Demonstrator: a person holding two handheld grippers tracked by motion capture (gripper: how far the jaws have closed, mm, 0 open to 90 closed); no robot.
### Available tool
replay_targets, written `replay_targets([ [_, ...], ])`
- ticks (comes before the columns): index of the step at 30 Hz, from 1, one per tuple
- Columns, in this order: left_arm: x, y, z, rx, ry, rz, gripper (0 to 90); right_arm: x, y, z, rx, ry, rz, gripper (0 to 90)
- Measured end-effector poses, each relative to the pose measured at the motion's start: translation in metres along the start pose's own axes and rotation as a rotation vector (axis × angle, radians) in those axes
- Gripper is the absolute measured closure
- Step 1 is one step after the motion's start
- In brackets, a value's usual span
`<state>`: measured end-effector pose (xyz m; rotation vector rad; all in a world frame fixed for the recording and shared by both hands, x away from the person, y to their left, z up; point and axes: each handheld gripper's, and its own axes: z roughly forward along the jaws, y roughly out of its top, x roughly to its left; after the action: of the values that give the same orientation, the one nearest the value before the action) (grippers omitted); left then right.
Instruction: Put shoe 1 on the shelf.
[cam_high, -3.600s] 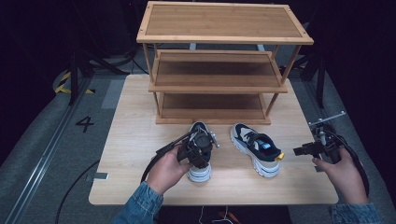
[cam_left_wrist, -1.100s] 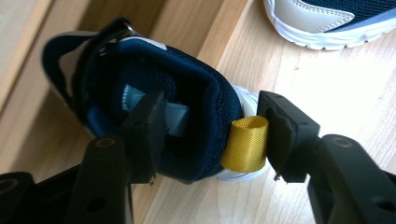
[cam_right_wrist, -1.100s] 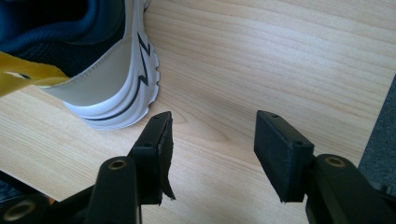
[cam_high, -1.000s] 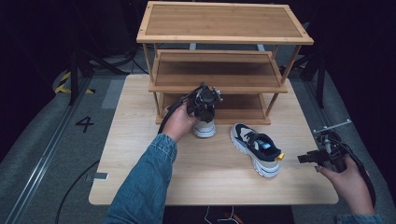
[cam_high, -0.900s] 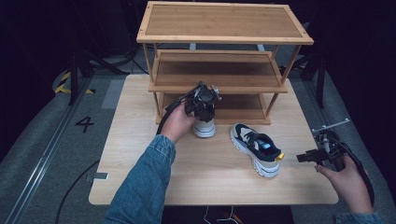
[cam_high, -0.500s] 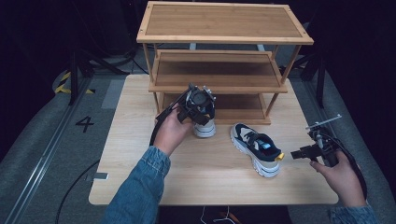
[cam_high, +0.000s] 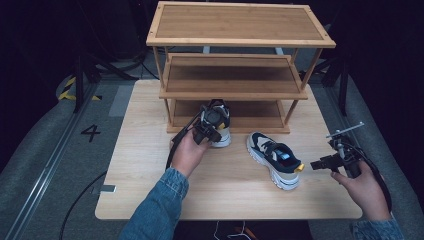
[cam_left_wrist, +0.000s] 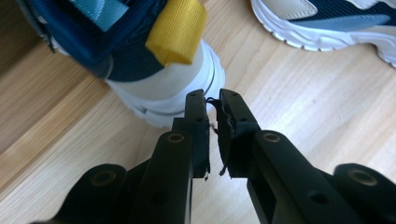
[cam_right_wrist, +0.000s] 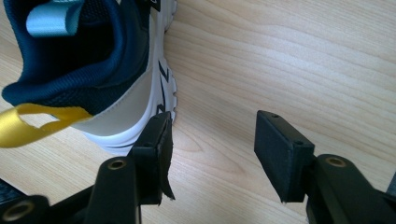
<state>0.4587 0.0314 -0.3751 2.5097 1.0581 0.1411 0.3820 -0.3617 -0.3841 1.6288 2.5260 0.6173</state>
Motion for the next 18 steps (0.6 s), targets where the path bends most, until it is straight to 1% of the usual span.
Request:
replay_targets([
  [1,0.000,0.000,0.000,0.000,0.000,0.000,83.8,-0.001,-0.001,0.000,-0.001,0.000,0.003,47.1],
  [2,0.001,0.003,0.007,0.006,0.009,-0.012,83.8,-0.001,-0.002,-0.001,-0.005,0.001,0.011,47.0],
  [3,0.002,0.004,0.009,0.011,0.007,-0.015,84.6,-0.002,-0.003,-0.002,-0.004,-0.001,0.008,47.0],
  [5,0.006,0.007,0.013,0.020,0.019,-0.027,85.1,-0.003,-0.005,-0.003,-0.005,-0.003,0.015,47.0],
  [6,0.008,0.008,0.014,0.022,0.012,-0.028,86.4,-0.003,-0.007,-0.004,-0.007,0.000,0.020,47.0],
  [7,0.010,0.009,0.015,0.014,-0.007,-0.042,88.3,-0.004,-0.008,-0.005,-0.007,-0.003,0.021,47.0],
  [8,0.011,0.010,0.017,0.004,-0.010,-0.049,88.2,-0.005,-0.009,-0.005,-0.008,-0.002,0.024,47.0],
  [9,0.011,0.010,0.017,0.004,-0.010,-0.049,88.4,-0.006,-0.011,-0.006,-0.009,-0.005,0.029,47.0],
  [11,0.012,0.012,0.018,-0.001,0.011,-0.036,88.3,-0.007,-0.013,-0.007,-0.008,-0.007,0.036,47.0],
  [12,0.013,0.013,0.018,-0.001,0.011,-0.034,88.3,-0.007,-0.014,-0.007,-0.011,-0.007,0.041,47.0],
  [14,0.015,0.015,0.019,-0.006,0.014,-0.038,88.3,-0.007,-0.015,-0.008,-0.008,-0.011,0.041,47.0],
  [16,0.018,0.017,0.020,-0.008,0.027,-0.043,88.3,-0.008,-0.016,-0.008,-0.007,-0.012,0.043,47.0],
  [17,0.020,0.018,0.021,-0.010,0.030,-0.051,88.2,-0.008,-0.017,-0.008,-0.006,-0.012,0.043,47.0],
  [18,0.021,0.018,0.021,-0.014,0.026,-0.054,88.2,-0.008,-0.017,-0.008,-0.005,-0.014,0.044,47.0],
])
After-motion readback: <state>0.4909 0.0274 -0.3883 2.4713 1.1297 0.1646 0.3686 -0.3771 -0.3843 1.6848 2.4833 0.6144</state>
